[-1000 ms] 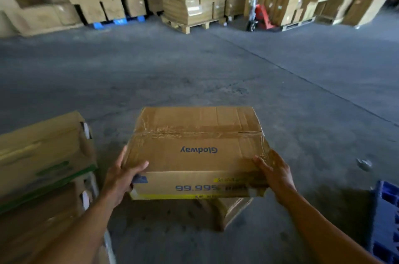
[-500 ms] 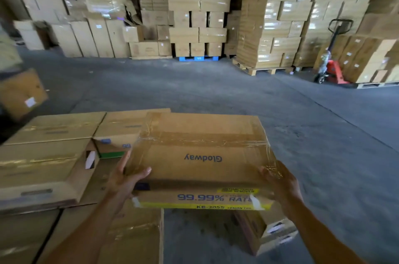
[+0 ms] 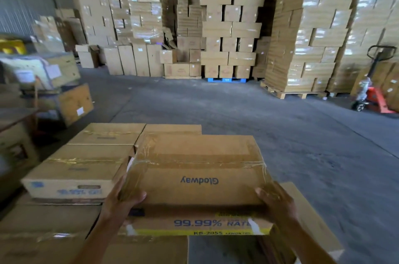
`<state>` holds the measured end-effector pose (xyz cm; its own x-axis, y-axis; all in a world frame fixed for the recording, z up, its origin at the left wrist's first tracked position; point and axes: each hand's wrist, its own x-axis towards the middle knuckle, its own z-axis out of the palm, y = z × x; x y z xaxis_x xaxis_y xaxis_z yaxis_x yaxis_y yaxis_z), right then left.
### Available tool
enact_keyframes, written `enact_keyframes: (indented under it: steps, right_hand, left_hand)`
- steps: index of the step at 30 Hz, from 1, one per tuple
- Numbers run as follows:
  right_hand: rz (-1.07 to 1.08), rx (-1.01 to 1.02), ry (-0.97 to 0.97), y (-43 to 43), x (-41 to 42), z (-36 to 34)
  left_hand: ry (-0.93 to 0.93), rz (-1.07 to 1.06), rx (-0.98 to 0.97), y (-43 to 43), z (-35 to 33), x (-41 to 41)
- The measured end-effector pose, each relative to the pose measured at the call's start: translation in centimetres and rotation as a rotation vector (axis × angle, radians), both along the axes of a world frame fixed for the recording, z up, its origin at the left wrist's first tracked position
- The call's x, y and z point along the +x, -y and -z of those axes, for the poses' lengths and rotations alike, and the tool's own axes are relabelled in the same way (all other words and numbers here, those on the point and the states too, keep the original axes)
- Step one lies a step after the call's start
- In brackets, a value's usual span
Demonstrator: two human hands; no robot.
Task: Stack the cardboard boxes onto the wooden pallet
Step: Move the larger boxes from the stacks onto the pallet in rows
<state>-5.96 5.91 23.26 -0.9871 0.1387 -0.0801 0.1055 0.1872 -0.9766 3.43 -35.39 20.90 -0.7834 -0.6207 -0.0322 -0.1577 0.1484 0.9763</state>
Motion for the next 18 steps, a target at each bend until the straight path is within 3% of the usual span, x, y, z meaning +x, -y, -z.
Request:
enact_keyframes:
  steps: [10, 18]
  right_hand:
    - [-0.117, -0.005, 0.015, 3.6, -6.2, 0.8]
    - [-0.12, 0.028, 0.133, 11.7, -11.6, 5.3]
  left_hand:
    - [-0.082, -0.037, 0.151, 2.1, 0.4, -3.8]
    - [0.041, 0.015, 0.109, 10.1, 3.4, -9.5]
